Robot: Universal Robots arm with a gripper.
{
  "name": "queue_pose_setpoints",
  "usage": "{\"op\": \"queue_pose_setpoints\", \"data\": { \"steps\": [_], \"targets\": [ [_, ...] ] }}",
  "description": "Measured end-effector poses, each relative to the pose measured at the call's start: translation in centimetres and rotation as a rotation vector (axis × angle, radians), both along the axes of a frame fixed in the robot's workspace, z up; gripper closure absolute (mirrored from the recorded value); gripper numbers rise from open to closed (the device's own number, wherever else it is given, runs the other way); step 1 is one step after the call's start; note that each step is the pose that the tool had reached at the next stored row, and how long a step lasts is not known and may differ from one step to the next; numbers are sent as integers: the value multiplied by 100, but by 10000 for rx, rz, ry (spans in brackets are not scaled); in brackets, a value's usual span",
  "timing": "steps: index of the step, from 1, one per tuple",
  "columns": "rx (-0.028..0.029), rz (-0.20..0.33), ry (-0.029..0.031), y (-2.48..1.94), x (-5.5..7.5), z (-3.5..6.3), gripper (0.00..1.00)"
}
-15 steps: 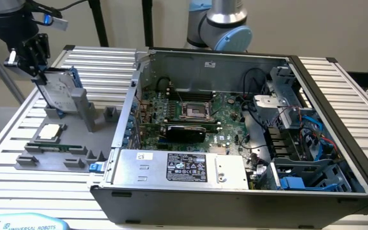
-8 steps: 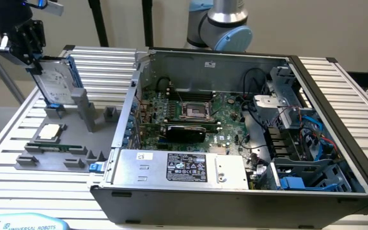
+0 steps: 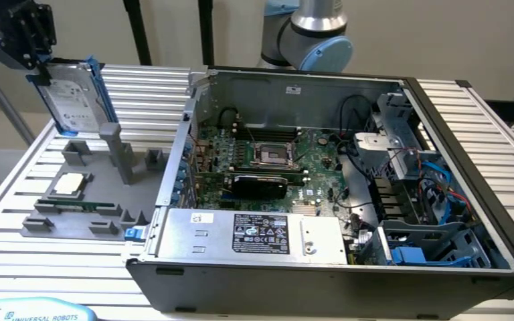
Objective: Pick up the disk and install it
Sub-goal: 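Pick up the disk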
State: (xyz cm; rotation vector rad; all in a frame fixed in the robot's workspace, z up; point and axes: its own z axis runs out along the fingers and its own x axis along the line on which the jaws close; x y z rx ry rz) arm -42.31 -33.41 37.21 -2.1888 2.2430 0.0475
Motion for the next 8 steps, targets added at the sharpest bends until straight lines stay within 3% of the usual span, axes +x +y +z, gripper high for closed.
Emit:
{"op": "queue_pose_setpoints", "data": {
  "steps": [8],
  "targets": [
    [2,0,0,0,107,363,67]
  ]
}}
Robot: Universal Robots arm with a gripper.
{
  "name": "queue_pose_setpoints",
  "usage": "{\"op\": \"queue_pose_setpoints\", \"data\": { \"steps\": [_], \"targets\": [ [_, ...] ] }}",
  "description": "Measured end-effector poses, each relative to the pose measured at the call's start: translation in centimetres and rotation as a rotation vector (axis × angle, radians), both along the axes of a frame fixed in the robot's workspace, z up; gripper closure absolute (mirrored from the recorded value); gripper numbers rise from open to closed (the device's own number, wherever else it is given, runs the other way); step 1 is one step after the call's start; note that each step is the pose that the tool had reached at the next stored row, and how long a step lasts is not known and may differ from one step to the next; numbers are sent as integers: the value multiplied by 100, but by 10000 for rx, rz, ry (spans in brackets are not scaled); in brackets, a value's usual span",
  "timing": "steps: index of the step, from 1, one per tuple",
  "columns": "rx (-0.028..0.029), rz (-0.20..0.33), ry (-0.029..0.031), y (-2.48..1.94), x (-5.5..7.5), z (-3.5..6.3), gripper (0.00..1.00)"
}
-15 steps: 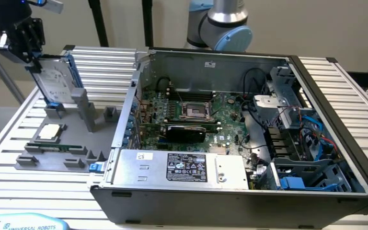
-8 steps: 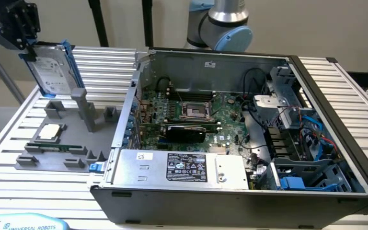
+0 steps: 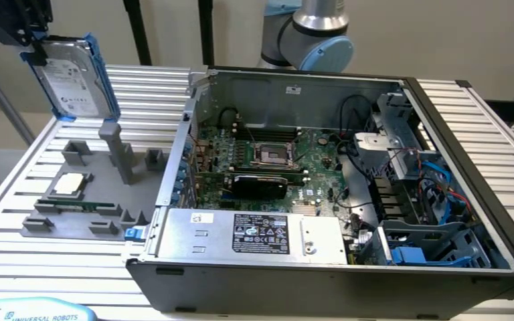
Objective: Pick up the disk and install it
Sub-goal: 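Pick up the disk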
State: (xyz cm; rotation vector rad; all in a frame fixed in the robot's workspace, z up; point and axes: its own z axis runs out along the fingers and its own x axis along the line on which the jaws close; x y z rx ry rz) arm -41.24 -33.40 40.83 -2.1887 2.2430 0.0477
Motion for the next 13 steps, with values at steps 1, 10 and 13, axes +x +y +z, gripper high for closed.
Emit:
{"op": "queue_pose_setpoints", "data": {
  "steps": [1,10,13],
  "targets": [
    [2,1,-1,0,32,46,67],
    [53,1,-1,0,417,455,67],
    [73,2,-1,0,555,592,67]
  ]
}}
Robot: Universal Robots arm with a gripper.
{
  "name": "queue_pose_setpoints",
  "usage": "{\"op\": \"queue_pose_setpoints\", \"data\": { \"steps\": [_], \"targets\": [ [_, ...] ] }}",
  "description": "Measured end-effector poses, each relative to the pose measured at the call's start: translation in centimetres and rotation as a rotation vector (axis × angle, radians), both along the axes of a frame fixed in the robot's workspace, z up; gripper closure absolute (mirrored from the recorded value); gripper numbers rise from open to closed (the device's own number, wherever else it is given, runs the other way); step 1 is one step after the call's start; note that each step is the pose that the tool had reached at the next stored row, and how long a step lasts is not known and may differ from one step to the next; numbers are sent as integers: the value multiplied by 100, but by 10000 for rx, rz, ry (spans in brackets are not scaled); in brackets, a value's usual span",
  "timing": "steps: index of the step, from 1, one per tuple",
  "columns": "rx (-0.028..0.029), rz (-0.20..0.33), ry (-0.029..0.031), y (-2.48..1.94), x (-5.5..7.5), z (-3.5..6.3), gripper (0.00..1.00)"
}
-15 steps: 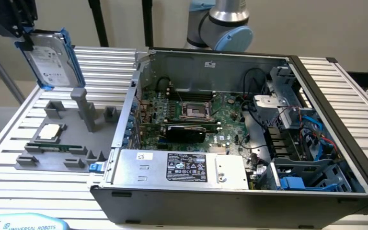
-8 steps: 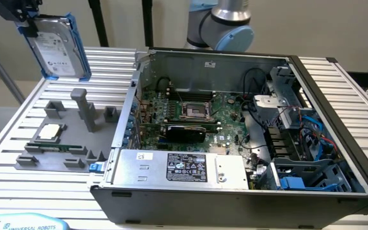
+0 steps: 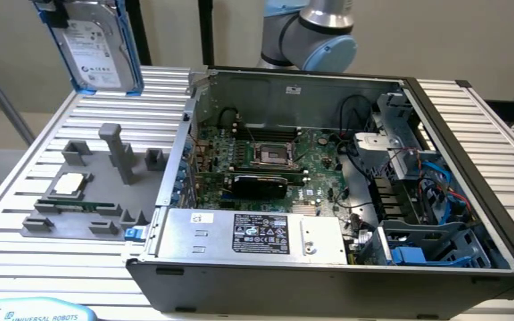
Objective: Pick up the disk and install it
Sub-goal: 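Pick up the disk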
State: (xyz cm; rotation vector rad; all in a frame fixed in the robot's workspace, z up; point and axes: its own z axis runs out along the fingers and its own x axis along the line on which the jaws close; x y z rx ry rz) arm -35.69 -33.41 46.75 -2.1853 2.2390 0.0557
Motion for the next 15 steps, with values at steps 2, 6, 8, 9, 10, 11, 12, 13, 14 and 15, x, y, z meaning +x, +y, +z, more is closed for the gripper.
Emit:
{"op": "queue_pose_setpoints", "data": {
  "steps": [2,6,8,9,10,11,12,13,14,15],
  "targets": [
    [13,-1,0,0,90,90,67],
    [43,0,0,0,271,271,67],
    [61,-1,2,0,365,359,67],
    [71,-1,3,0,410,397,67],
    [79,-1,6,0,455,432,67],
    [88,0,7,-1,500,463,67],
    [98,0,8,-2,545,488,67],
    [111,-1,5,-4,590,505,67],
    [119,-2,7,-6,635,520,67],
    [132,-1,9,-8,684,530,67]
  ]
}}
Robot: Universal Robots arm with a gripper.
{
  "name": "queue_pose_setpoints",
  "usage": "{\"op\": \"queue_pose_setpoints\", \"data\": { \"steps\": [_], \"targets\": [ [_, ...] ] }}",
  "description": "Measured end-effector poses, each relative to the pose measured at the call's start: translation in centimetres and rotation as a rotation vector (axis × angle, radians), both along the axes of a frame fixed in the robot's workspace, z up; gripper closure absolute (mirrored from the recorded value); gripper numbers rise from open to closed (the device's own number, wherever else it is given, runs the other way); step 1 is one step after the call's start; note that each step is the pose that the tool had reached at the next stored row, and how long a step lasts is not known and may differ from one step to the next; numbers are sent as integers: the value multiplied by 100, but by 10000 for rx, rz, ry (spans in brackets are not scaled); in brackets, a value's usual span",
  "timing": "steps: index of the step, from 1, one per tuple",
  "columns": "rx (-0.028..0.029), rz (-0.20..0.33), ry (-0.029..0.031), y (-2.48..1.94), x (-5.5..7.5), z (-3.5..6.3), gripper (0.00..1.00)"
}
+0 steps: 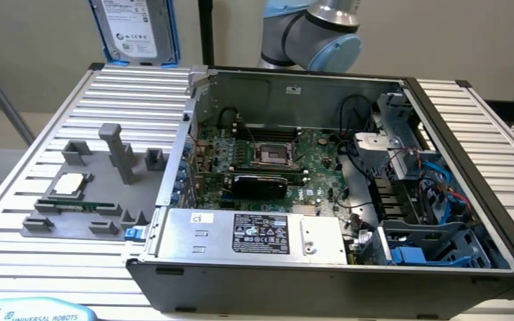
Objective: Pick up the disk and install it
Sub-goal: 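Pick up the disk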
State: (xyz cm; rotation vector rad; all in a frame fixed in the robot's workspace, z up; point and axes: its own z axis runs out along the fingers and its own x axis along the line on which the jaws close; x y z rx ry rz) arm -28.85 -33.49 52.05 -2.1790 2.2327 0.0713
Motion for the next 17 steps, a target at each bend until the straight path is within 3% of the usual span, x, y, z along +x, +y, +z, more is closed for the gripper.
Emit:
{"op": "queue_pose_setpoints", "data": {
  "steps": [7,17],
  "targets": [
    [94,1,-1,-24,318,27,67],
    [148,1,-1,-80,770,30,67]
  ]
}}
